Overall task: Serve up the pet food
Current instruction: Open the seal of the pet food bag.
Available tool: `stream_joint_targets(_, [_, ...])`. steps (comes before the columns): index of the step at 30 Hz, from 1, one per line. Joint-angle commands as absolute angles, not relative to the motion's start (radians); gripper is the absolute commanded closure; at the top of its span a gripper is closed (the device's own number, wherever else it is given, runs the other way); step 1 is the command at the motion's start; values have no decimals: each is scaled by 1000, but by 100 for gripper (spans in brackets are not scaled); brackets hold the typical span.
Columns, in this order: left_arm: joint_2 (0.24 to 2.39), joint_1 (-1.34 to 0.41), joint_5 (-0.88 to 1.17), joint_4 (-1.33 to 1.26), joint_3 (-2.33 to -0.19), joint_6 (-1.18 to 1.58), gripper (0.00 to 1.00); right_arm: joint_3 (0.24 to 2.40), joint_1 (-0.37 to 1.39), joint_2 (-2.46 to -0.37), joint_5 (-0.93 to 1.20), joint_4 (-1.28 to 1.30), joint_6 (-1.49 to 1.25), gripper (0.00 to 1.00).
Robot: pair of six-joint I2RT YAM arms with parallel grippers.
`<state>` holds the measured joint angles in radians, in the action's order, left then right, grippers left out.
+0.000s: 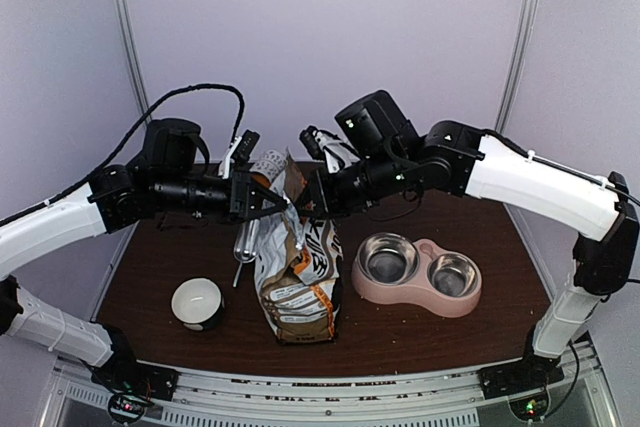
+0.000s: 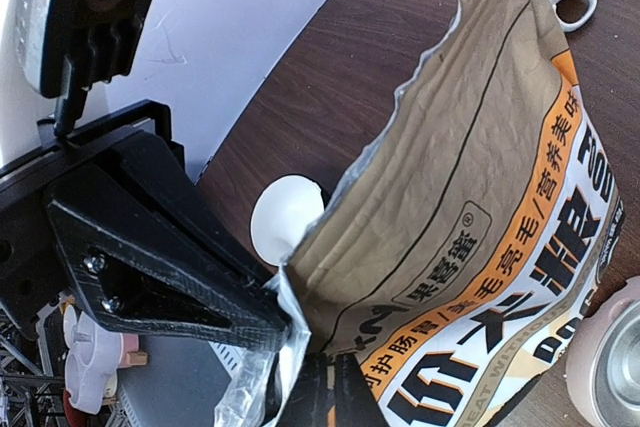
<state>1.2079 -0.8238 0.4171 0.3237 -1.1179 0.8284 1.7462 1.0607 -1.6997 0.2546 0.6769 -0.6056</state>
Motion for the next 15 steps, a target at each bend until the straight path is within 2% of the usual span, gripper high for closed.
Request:
stream_joint_targets(1, [1142, -831, 515, 183, -1134, 802, 100, 1780, 1060, -1679, 216, 676, -614, 95])
stream_joint_targets(3, [1142, -831, 515, 182, -1133, 802, 100, 1780, 1055, -1672, 223, 673, -624, 93])
stream_joint_targets(9, [1140, -832, 514, 179, -1129, 801, 100, 1782, 1050, -1644, 267, 627, -660, 79])
stream_joint_targets(15, [1137, -831, 513, 178, -1128, 801, 100, 1744, 1049, -1620, 305, 577, -701, 76])
